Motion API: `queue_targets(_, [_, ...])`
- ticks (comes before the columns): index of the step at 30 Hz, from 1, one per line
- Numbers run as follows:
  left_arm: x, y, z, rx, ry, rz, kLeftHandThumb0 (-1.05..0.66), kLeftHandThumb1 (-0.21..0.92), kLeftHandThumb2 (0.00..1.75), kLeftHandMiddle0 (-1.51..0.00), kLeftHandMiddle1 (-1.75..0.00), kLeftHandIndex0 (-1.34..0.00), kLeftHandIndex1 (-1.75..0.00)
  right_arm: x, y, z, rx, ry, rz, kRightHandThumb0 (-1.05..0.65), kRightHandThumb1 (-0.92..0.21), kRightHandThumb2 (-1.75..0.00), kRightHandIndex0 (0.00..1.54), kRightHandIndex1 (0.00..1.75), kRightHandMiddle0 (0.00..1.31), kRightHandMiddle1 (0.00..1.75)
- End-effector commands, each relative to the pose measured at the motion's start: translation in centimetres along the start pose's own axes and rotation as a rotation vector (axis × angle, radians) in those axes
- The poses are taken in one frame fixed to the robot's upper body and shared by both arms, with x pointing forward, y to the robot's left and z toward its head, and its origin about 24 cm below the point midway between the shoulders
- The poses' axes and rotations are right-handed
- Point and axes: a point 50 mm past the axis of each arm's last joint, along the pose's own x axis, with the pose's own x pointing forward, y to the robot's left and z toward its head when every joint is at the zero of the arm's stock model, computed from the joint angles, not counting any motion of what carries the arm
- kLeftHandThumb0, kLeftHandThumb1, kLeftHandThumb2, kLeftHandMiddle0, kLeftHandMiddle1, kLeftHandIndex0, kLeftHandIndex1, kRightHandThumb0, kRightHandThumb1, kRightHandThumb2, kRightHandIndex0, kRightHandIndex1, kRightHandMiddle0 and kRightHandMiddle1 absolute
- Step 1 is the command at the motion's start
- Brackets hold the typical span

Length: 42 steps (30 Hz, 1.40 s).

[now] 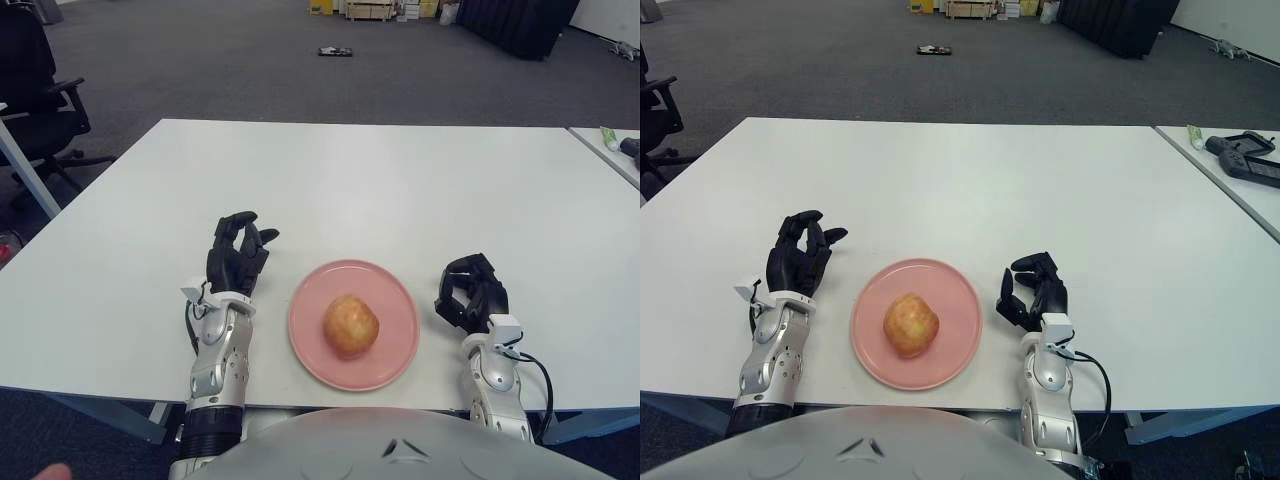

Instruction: Put the apple into the plate.

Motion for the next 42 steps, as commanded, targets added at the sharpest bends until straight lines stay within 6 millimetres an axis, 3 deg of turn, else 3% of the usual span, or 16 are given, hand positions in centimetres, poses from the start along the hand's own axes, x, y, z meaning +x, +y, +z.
queue_targets(1, [0.0,-0.2,-0.5,0.078,0.016,-0.044,-0.12,0.6,0.94,-0.43,-1.62,-0.35,-1.75,0.2,0.1,0.0,0.018,0.002,0.001,-0.41,-0.54,-1.04,1.0,1.75,0.43,1.75])
queue_targets(5, [-0.2,0.0,-1.3,0.112,0.048,-0.067,-0.03,0.5,1.06,-0.46,-1.61,-0.39,-1.75,0.2,0.1,0.0,0.019,0.004,0.003,-0.41,-0.54,-1.05,0.99,1.75,0.44,1.75])
queue_targets(11, [-0.4,0.2,-1.8,0.128,0.077,-0.103,-0.01,0.46,1.1,-0.49,-1.59,-0.4,-1.75,0.2,0.2,0.0,0.022,0.005,0.003,-0.41,-0.54,-1.05,0.99,1.75,0.44,1.75])
queue_targets(42, [-1.1,0.6,-1.8,0.178,0.044,-0.103,-0.01,0.52,1.02,-0.46,-1.55,-0.38,-1.75,0.3,0.3,-0.1,0.037,0.011,0.016,-0.41,-0.54,-1.05,0.98,1.75,0.43,1.75])
